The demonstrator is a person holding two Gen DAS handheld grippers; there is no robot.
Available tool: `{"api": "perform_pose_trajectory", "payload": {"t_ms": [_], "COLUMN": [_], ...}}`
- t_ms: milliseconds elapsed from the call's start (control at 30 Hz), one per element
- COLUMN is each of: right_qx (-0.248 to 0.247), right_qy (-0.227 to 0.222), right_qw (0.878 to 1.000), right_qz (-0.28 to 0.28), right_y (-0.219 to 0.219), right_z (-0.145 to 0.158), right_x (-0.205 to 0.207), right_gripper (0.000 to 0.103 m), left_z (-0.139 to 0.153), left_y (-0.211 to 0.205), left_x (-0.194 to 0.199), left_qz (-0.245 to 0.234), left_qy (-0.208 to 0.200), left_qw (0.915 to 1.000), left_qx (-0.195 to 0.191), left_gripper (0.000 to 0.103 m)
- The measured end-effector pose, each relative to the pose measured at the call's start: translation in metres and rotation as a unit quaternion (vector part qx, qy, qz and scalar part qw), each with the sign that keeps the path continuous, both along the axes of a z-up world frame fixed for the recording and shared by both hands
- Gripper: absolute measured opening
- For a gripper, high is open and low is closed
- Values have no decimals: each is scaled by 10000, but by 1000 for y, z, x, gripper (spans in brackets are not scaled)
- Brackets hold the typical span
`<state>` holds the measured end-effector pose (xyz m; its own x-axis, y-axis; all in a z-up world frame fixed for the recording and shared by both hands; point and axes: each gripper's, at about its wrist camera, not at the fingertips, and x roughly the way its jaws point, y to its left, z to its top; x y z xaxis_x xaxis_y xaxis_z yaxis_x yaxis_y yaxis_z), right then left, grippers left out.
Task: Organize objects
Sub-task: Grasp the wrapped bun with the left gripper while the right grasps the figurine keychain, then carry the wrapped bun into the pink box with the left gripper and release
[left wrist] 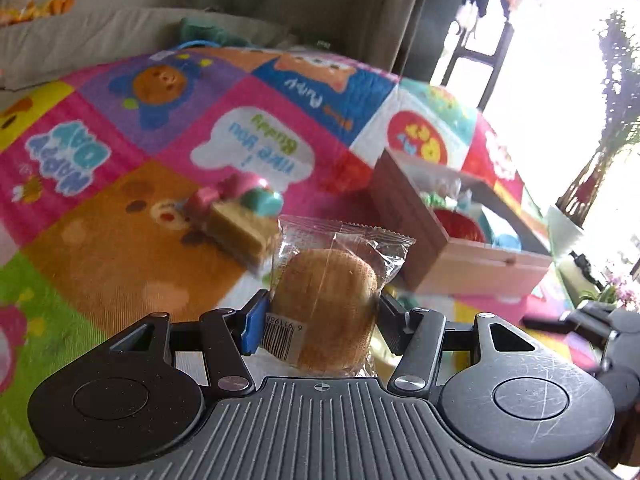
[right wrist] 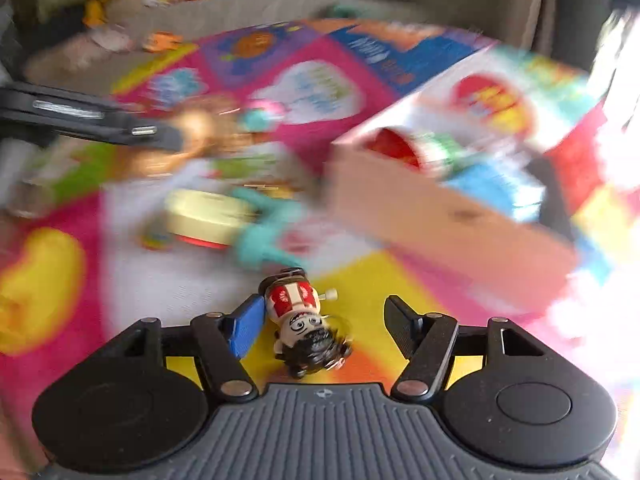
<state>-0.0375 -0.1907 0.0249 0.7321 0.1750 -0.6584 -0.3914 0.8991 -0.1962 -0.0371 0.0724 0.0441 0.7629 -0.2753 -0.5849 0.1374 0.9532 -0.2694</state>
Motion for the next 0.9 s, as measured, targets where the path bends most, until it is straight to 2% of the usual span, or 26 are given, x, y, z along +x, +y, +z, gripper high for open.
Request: {"api": "perform_pose_trajectory", "payload": {"t_ms": [67, 167, 233, 333, 367, 400, 467, 533, 667, 733, 800, 900], "right_qx": [211, 958, 1182, 1390, 1416, 1411, 1356, 1270, 1131, 842, 346, -309], "right_qy": [9, 229, 193, 236, 273, 313, 335, 280, 340, 302, -18, -511], "right_qw": [9991, 9930, 9897, 9865, 9861, 9862, 9869, 9886, 9916, 9952, 9983, 9938], "right_qz": [-366, -651, -791, -832, -823, -811, -805, -756, -526, -397, -464, -935], "right_y": [-19, -47, -56, -63, -62, -62, -58, -54, -49, -45, -44, -50], "right_z": [1, 2, -2, -7, -11, -14, -20, -21, -21, -21, -20, -17], "right_x": [4, 7, 7, 3, 3, 3, 3, -1, -5, -9, -15, -18], "right_gripper": [66, 70, 78, 80, 81, 81, 81, 81, 81, 81, 82, 82], "left_z": [-3, -8, -9, -10, -7, -4, 1, 1, -4, -6, -9, -13], "left_y": [-1, -8, -15, -20, -23, -25, -29, -25, -12, -10, -8, -10], "left_x": [-2, 0, 4, 5, 3, 1, -3, -4, -4, -5, -4, -4], "left_qz": [104, 75, -161, -730, -719, -607, -268, -5, 115, 97, 59, 19], "left_qy": [108, 257, 338, 445, 374, 242, -19, -65, 138, 195, 250, 295], "left_qw": [9999, 9995, 9988, 9921, 9930, 9960, 9996, 9991, 9992, 9991, 9992, 9993], "left_qx": [-65, -163, -329, -917, -862, -606, 59, 411, 357, 361, 296, 231], "left_gripper": [61, 61, 61, 61, 61, 61, 61, 61, 61, 61, 61, 61]}}
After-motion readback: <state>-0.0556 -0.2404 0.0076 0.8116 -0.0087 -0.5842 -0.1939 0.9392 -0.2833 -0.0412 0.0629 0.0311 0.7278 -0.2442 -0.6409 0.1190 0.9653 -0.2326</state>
